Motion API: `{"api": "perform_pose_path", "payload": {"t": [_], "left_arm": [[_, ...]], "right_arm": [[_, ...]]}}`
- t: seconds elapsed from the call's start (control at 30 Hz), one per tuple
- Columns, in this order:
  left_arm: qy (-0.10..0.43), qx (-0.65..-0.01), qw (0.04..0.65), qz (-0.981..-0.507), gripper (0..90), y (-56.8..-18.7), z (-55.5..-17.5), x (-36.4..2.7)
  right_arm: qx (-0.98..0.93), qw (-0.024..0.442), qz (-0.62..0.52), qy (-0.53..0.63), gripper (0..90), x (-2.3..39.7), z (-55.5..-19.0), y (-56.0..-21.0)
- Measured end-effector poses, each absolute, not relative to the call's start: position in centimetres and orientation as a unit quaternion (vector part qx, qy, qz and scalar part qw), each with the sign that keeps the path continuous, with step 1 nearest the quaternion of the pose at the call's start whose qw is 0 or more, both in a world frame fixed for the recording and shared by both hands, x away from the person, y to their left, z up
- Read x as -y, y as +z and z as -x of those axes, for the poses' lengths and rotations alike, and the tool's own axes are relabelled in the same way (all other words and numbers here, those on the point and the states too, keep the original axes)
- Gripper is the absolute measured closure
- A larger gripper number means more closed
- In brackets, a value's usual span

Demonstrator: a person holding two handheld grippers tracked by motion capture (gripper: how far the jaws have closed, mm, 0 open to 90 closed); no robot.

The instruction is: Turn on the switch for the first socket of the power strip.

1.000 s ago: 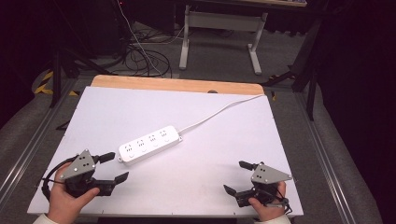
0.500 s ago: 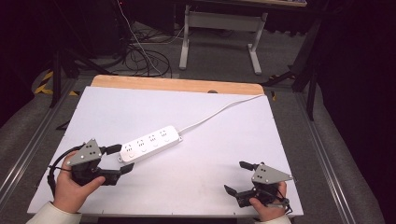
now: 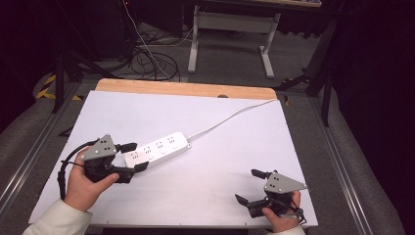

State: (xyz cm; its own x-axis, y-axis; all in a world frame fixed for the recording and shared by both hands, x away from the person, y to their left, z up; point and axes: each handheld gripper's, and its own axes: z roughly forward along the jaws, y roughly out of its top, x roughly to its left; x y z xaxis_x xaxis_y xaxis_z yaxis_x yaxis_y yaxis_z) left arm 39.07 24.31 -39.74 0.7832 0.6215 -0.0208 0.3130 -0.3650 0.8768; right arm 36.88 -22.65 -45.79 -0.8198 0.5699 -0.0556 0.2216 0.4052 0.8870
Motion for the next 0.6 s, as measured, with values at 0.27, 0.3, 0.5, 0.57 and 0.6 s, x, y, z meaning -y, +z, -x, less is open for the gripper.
{"api": "perform_pose_path", "payload": {"t": [0.27, 0.3, 0.5, 0.57, 0.6], "left_arm": [[0.166, -0.281, 0.478, -0.816, 27.0, -39.3, -40.3, -23.2], [0.168, -0.28, 0.476, -0.816, 26.6, -39.3, -40.4, -23.0], [0.153, -0.279, 0.48, -0.818, 27.7, -39.1, -41.5, -22.1], [0.149, -0.28, 0.482, -0.817, 28.2, -39.1, -41.8, -21.8], [0.147, -0.28, 0.482, -0.817, 28.5, -39.1, -42.0, -21.6]], "right_arm": [[-0.819, 0.18, -0.243, 0.488, 6.3, 22.7, -36.9, -45.8], [-0.819, 0.18, -0.243, 0.488, 6.3, 22.7, -36.9, -45.8], [-0.819, 0.179, -0.242, 0.489, 6.3, 22.7, -36.9, -45.8], [-0.819, 0.179, -0.243, 0.489, 6.3, 22.7, -36.9, -45.8], [-0.819, 0.179, -0.242, 0.489, 6.3, 22.7, -36.9, -45.8]]}}
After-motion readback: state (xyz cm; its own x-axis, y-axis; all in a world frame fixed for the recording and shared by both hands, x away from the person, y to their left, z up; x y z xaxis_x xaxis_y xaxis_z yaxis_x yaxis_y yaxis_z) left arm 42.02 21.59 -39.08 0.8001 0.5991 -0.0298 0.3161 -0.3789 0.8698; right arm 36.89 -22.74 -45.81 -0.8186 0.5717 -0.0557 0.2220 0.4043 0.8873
